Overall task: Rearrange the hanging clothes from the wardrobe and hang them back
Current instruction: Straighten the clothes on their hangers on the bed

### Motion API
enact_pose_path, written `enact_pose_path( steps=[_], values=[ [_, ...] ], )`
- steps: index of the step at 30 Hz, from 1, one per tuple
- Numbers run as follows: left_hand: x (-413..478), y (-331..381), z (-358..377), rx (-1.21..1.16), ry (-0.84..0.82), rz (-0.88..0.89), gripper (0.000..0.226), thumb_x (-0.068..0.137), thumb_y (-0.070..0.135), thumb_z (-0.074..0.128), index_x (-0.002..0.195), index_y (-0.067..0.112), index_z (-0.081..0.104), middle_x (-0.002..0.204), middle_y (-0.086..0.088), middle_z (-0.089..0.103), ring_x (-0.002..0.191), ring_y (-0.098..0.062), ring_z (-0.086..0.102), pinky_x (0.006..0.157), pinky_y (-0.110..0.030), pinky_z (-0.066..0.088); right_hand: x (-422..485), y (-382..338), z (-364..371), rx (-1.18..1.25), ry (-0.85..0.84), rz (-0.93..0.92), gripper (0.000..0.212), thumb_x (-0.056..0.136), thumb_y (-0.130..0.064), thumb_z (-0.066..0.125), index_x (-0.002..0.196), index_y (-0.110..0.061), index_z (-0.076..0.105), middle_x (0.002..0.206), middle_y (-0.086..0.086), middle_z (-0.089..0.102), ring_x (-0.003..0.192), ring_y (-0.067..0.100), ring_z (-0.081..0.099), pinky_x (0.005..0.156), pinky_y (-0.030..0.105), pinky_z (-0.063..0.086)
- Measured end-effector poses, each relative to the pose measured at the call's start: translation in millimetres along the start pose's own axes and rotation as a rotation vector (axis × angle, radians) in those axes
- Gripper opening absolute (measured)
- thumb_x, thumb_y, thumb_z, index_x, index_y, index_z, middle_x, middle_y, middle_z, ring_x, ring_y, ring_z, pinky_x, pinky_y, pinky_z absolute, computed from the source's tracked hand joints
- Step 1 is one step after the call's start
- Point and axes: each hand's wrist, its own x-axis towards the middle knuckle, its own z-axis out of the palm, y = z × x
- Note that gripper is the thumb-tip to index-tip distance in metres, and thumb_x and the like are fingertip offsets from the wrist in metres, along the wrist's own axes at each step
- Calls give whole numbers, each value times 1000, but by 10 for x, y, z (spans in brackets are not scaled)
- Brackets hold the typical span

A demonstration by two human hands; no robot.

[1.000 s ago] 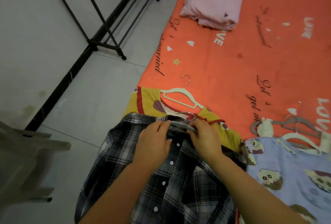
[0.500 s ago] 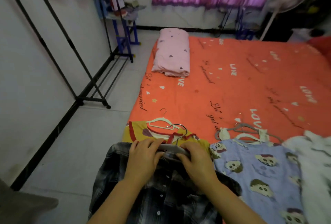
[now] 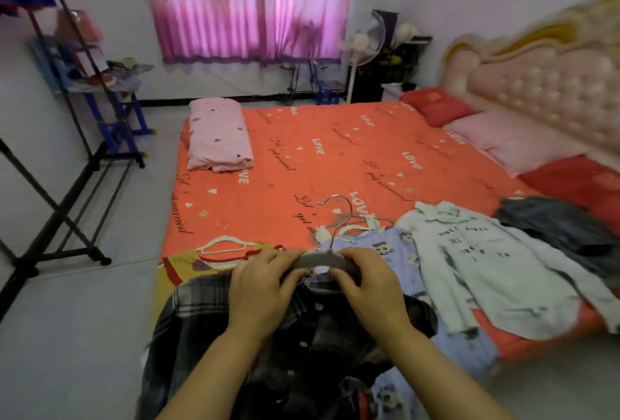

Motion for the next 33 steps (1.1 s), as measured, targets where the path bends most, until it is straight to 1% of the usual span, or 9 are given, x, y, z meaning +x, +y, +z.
enact_pose_path(
  steps=[5, 10, 14, 16, 19, 21, 24, 28, 33],
  values=[
    [-14, 736, 218, -47, -17, 106, 33, 69, 18, 81, 101, 20, 73, 73, -1, 65, 63, -28, 62, 56, -38, 45, -375, 333, -680, -128, 126, 77, 26, 87, -22, 65, 112, -16, 62, 107, 2, 59, 102, 21, 52, 82, 26, 42],
    [-68, 1521, 662, -135, -25, 150, 32, 76, 22, 76, 108, 21, 71, 82, 0, 66, 70, -26, 62, 59, -34, 42, -747, 780, -1399, -151, 224, 150, 30, 85, -23, 68, 115, -21, 63, 103, 0, 58, 98, 22, 56, 80, 33, 50],
    [-125, 2244, 1160, -211, -48, 135, 31, 81, 27, 71, 112, 23, 68, 92, 1, 65, 80, -25, 61, 62, -34, 43, -1038, 1320, -2052, -199, 275, 184, 28, 86, -26, 66, 113, -21, 64, 100, -4, 57, 95, 17, 56, 77, 26, 47],
    [-144, 2658, 1414, -233, -62, 148, 31, 80, 26, 72, 111, 23, 69, 90, 1, 66, 77, -26, 61, 60, -35, 44, -1164, 1636, -2410, -218, 287, 203, 29, 86, -27, 66, 114, -22, 64, 101, -5, 55, 94, 15, 57, 75, 21, 44],
    [-137, 3250, 1802, -238, -64, 181, 30, 80, 25, 73, 109, 23, 70, 84, 0, 65, 70, -26, 59, 54, -30, 37, -1329, 2135, -2937, -242, 311, 225, 37, 85, -30, 66, 121, -23, 59, 108, -4, 55, 100, 13, 54, 80, 18, 39],
    [-107, 3576, 2035, -237, -60, 175, 30, 83, 28, 70, 113, 25, 68, 86, 0, 64, 73, -26, 58, 58, -29, 33, -1412, 2426, -3245, -245, 316, 251, 41, 85, -35, 65, 124, -26, 56, 108, -8, 54, 103, 10, 51, 83, 18, 36],
    [-26, 3968, 2349, -266, -89, 135, 32, 85, 30, 66, 116, 27, 65, 91, 2, 63, 77, -24, 57, 60, -30, 36, -1470, 2775, -3625, -227, 316, 259, 43, 85, -38, 63, 126, -27, 56, 104, -12, 51, 104, 9, 49, 86, 23, 38],
    [168, 4332, 2726, -282, -88, 102, 32, 83, 27, 70, 114, 26, 67, 90, 1, 64, 76, -24, 58, 61, -31, 39, -1342, 3184, -3955, -268, 280, 240, 49, 82, -38, 67, 128, -28, 56, 107, -5, 55, 104, 15, 51, 94, 36, 42],
    [563, 4558, 3271, -312, -109, 88, 33, 83, 28, 69, 116, 25, 66, 90, 2, 63, 74, -23, 58, 61, -37, 46, -890, 3704, -4118, -301, 398, 221, 39, 78, -24, 75, 116, -21, 67, 89, 1, 57, 86, 23, 58, 81, 44, 48]
  ],
)
